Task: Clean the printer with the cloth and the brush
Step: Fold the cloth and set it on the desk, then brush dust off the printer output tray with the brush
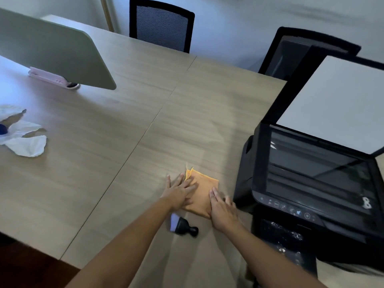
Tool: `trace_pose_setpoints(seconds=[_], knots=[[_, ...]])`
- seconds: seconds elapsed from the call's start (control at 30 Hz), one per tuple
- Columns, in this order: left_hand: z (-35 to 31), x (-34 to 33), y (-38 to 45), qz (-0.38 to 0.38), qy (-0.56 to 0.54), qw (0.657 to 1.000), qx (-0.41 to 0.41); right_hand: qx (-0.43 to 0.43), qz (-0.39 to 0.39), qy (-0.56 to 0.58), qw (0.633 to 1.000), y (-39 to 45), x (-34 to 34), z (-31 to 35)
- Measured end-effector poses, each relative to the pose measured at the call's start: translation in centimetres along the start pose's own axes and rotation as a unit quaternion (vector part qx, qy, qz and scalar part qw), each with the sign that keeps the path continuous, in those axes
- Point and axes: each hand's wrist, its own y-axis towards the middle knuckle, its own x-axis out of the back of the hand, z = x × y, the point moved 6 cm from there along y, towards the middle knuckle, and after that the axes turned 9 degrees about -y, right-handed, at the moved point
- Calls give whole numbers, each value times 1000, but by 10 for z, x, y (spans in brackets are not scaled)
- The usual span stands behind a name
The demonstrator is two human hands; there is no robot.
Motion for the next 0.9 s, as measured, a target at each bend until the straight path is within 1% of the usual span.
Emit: trace_pose_setpoints(seconds=[0.03, 0.07, 0.13, 0.17, 0.23, 0.27, 0.33, 0.4, 0.47, 0.53, 0.57, 0.63, 0.7, 0.73, 0.77, 0.83, 0.87, 0.9], knots=[[0, 0, -1, 0, -7, 1000, 5, -3, -16, 13, 1000, -4, 3, 1], [-1, 1, -3, 3, -18, 1000, 8, 1, -52, 31, 998, -11, 7, 3], [-2, 5, -5, 12, -60, 998, 10, 50, -115, 56, 991, -28, 11, 15], [-1, 6, -6, 13, -86, 996, 10, 84, -117, 69, 987, -36, 8, 24], [-1, 12, -10, -3, -145, 989, 7, 128, -56, 100, 985, -49, -7, 43], [-1, 15, -14, -19, -185, 983, 0, 126, -25, 100, 987, -53, -13, 49], [-1, 17, -21, -47, -261, 964, -19, 110, 7, 91, 990, -57, -23, 56], [0, 16, -29, -61, -306, 950, -6, 97, 28, 101, 990, -59, -28, 60], [3, 13, -37, -70, -358, 931, 18, 79, 32, 146, 986, -61, -26, 55], [4, 16, -43, -119, -387, 914, 29, 58, 28, 231, 971, -68, -16, 40], [2, 18, -46, -156, -393, 906, 38, 51, 21, 275, 960, -76, -9, 28], [0, 23, -57, -243, -403, 881, 53, 42, -18, 329, 943, -95, 9, 2], [-27, 13, -63, -265, -407, 873, 33, 6, -70, 367, 928, -128, 17, -45], [-42, 5, -66, -251, -421, 872, 12, -15, -97, 372, 923, -143, 20, -70], [-62, -11, -65, -215, -442, 870, -12, -48, -123, 373, 918, -163, 20, -99], [-105, -43, -68, -113, -493, 862, -35, -145, -175, 372, 900, -204, 17, -161], [-128, -62, -71, -47, -519, 853, -26, -206, -195, 370, 885, -228, 13, -191], [-141, -77, -75, 18, -543, 840, 1, -255, -206, 357, 874, -242, 12, -212]])
